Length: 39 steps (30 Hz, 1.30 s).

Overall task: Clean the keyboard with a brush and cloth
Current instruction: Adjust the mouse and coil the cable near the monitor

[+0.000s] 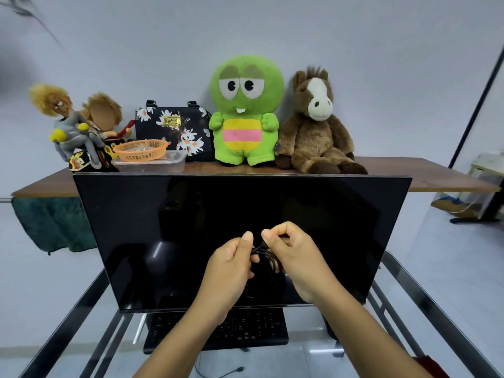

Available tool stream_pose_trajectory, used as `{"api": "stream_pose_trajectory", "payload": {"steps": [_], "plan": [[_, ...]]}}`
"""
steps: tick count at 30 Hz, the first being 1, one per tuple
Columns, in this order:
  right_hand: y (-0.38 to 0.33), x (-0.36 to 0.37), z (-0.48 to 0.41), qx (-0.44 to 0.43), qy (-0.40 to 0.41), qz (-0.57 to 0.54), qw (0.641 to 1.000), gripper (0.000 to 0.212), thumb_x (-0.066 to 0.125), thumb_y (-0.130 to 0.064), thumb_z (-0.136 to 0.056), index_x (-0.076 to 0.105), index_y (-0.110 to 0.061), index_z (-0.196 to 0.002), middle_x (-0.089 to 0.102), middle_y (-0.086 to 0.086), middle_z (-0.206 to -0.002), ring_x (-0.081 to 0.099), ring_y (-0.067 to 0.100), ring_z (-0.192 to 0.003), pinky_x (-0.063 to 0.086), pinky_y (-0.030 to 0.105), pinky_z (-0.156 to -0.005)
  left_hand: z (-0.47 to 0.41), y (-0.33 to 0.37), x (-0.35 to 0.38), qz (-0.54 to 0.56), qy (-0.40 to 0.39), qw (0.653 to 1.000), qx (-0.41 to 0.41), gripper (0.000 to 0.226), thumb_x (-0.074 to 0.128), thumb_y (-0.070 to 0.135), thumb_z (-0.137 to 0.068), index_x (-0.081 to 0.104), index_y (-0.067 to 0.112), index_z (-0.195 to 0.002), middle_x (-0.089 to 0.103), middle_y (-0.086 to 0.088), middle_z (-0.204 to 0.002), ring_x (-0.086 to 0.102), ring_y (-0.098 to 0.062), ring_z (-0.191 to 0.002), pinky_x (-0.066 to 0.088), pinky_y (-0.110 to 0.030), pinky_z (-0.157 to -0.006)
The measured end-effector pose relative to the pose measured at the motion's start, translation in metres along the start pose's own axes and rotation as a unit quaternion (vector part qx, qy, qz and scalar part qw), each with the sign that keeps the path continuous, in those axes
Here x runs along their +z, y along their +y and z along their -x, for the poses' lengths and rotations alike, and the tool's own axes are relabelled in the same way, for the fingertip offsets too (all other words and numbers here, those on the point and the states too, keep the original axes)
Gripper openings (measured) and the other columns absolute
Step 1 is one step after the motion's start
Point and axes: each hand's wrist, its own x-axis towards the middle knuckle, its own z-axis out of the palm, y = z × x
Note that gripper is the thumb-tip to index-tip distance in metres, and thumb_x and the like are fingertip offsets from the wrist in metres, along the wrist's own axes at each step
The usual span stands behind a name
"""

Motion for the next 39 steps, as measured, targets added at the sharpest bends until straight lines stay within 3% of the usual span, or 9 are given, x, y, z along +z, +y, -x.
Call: {"api": "stream_pose_trajectory", "payload": {"steps": [4, 10, 16, 21, 25, 28, 31, 35, 39], "plan": [[0.005, -0.002, -0.001, -0.029, -0.007, 0.082, 0.996, 0.023, 0.063, -0.036, -0.089, 0.064, -0.015, -0.082, 0.055, -0.004, -0.066, 0.049, 0.006, -0.060, 0.044, 0.020, -0.058, 0.001, -0.002, 0.002, 0.041, -0.010, 0.999, -0.016, 0.044, 0.046, 0.048, -0.095, 0.060, 0.015, -0.070, 0.043, 0.010, -0.044, 0.042, -0.004, -0.046, 0.054, -0.044, -0.081], [0.005, -0.011, -0.002, -0.004, -0.057, 0.101, 0.993, 0.031, 0.064, -0.037, -0.089, 0.073, -0.010, -0.076, 0.065, 0.009, -0.066, 0.056, 0.011, -0.058, 0.048, 0.026, -0.059, 0.002, 0.003, 0.006, 0.090, 0.013, 0.996, -0.021, 0.044, 0.047, 0.043, -0.096, 0.056, 0.006, -0.074, 0.043, 0.009, -0.040, 0.039, -0.003, -0.039, 0.048, -0.034, -0.068], [-0.003, -0.019, 0.002, 0.045, -0.176, 0.053, 0.982, 0.055, 0.041, -0.056, -0.095, 0.074, -0.012, -0.090, 0.074, 0.011, -0.093, 0.068, 0.018, -0.085, 0.052, 0.034, -0.087, -0.010, -0.003, 0.002, 0.081, 0.045, 0.996, -0.008, 0.046, 0.051, 0.051, -0.092, 0.058, 0.009, -0.073, 0.054, 0.000, -0.052, 0.048, -0.010, -0.049, 0.047, -0.033, -0.063], [0.002, -0.023, 0.001, 0.022, -0.192, 0.186, 0.963, 0.030, 0.063, -0.043, -0.088, 0.071, -0.013, -0.088, 0.072, 0.009, -0.089, 0.064, 0.011, -0.078, 0.053, 0.039, -0.087, -0.008, -0.006, 0.004, 0.023, 0.033, 0.999, 0.012, 0.044, 0.048, 0.047, -0.095, 0.059, 0.011, -0.071, 0.059, 0.006, -0.055, 0.051, -0.004, -0.047, 0.048, -0.027, -0.059], [0.007, -0.023, 0.002, 0.090, -0.209, 0.121, 0.966, 0.030, 0.050, -0.037, -0.098, 0.069, -0.016, -0.091, 0.068, -0.006, -0.084, 0.060, 0.009, -0.081, 0.047, 0.038, -0.092, -0.012, -0.014, -0.002, 0.040, -0.026, 0.998, -0.028, 0.047, 0.047, 0.050, -0.094, 0.060, 0.009, -0.076, 0.048, 0.005, -0.050, 0.046, -0.009, -0.048, 0.049, -0.030, -0.062], [0.012, -0.029, 0.002, 0.149, -0.213, 0.042, 0.965, 0.032, 0.046, -0.041, -0.099, 0.066, -0.017, -0.090, 0.068, -0.003, -0.089, 0.060, 0.015, -0.087, 0.041, 0.042, -0.101, -0.015, -0.019, -0.008, 0.101, -0.117, 0.986, -0.064, 0.042, 0.050, 0.048, -0.092, 0.062, 0.009, -0.081, 0.046, 0.003, -0.056, 0.046, -0.010, -0.053, 0.046, -0.031, -0.064], [0.018, -0.035, 0.000, 0.198, -0.221, -0.028, 0.955, 0.032, 0.045, -0.043, -0.098, 0.064, -0.018, -0.089, 0.066, 0.001, -0.090, 0.057, 0.019, -0.090, 0.037, 0.042, -0.098, -0.016, -0.024, -0.009, 0.107, -0.161, 0.979, -0.059, 0.032, 0.057, 0.039, -0.088, 0.065, 0.008, -0.087, 0.050, 0.002, -0.064, 0.049, -0.009, -0.059, 0.047, -0.029, -0.064], [0.025, -0.044, -0.001, 0.218, -0.199, -0.066, 0.953, 0.032, 0.043, -0.040, -0.098, 0.064, -0.019, -0.085, 0.063, 0.003, -0.087, 0.055, 0.019, -0.086, 0.037, 0.041, -0.093, -0.016, -0.025, 0.001, 0.062, -0.177, 0.982, -0.022, 0.024, 0.067, 0.017, -0.088, 0.066, 0.020, -0.112, 0.063, 0.003, -0.075, 0.058, -0.008, -0.068, 0.052, -0.027, -0.069], [0.037, -0.055, 0.000, 0.199, -0.156, -0.067, 0.965, 0.046, 0.048, -0.043, -0.096, 0.065, -0.003, -0.109, 0.063, 0.011, -0.095, 0.060, 0.029, -0.096, 0.042, 0.045, -0.101, -0.019, -0.025, 0.017, -0.032, -0.159, 0.986, 0.025, 0.012, 0.070, 0.015, -0.087, 0.072, 0.021, -0.097, 0.069, 0.003, -0.072, 0.065, -0.007, -0.068, 0.055, -0.024, -0.064]]}}
